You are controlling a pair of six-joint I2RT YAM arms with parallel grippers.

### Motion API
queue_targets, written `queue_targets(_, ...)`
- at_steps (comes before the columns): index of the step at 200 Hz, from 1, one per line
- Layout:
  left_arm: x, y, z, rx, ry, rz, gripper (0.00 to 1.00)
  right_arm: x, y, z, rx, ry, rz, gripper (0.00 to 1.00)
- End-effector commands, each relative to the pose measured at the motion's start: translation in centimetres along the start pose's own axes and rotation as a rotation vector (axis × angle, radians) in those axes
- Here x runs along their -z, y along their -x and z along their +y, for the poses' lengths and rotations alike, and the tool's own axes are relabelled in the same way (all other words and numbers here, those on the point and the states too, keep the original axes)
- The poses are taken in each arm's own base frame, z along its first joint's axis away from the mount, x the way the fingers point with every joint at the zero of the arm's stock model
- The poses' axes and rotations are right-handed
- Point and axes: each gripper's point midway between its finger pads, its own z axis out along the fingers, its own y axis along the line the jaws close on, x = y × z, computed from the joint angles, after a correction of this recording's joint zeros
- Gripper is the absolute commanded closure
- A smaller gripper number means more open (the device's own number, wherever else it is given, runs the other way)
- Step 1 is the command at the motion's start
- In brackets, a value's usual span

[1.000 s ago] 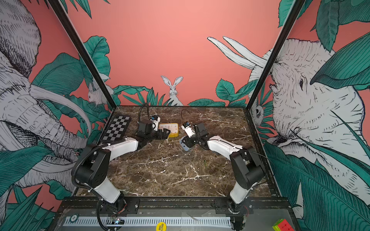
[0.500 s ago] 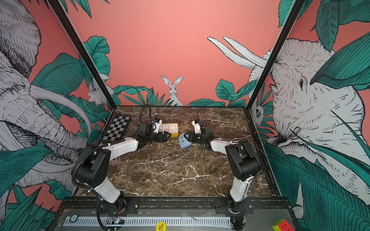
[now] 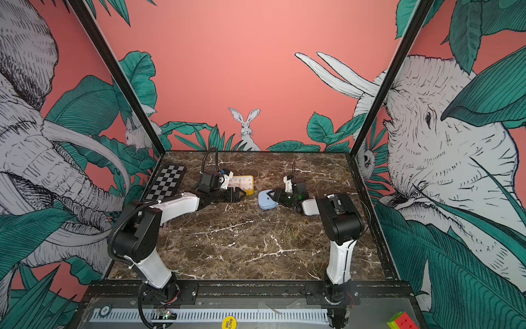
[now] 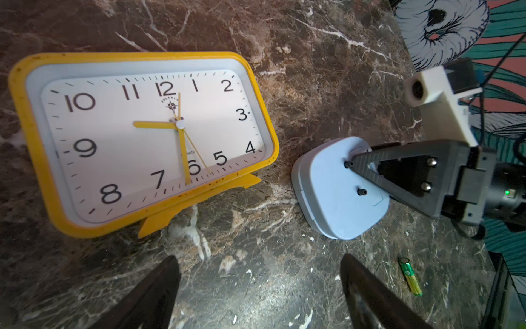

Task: Insert the battery into the alarm
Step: Adjust the alarm at the center of the board.

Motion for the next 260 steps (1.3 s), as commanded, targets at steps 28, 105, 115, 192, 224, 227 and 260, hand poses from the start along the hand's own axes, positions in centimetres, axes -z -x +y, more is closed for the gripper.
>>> queue_targets(28, -0.3, 0.5, -2.0, -0.008, -0.049, 0.012, 0.10, 0.8, 0.8, -0.2, -0.023, 0.003, -0.004, 0.34)
queue_targets(105, -1.7, -0.4, -3.1, 0.119, -0.046, 0.175, 0.16, 4.7, 2.3, -0.2, 0.186, -0.270, 0.071, 0.23)
queue_targets(115, -2.1, -0.5, -3.4, 0.160, -0.054, 0.205, 0.19, 5.2, 2.3, 0.1, 0.210, -0.285, 0.096, 0.28)
queue_targets(192, -4.2, 0.2, -5.1, 0.211, -0.054, 0.324, 0.31, 4.8, -0.3, 1.5, 0.267, -0.268, 0.261, 0.68)
queue_targets(224, -5.4, 0.1, -5.8, 0.213, -0.055, 0.365, 0.31, 3.9, -0.3, 1.7, 0.275, -0.266, 0.264, 0.69)
queue_targets(227, -5.5, 0.1, -5.9, 0.213, -0.057, 0.369, 0.31, 3.9, -0.3, 1.8, 0.278, -0.265, 0.266, 0.69)
queue_targets(260, -6.4, -0.2, -6.3, 0.220, -0.082, 0.395, 0.32, 2.8, -0.3, 1.7, 0.284, -0.267, 0.276, 0.70)
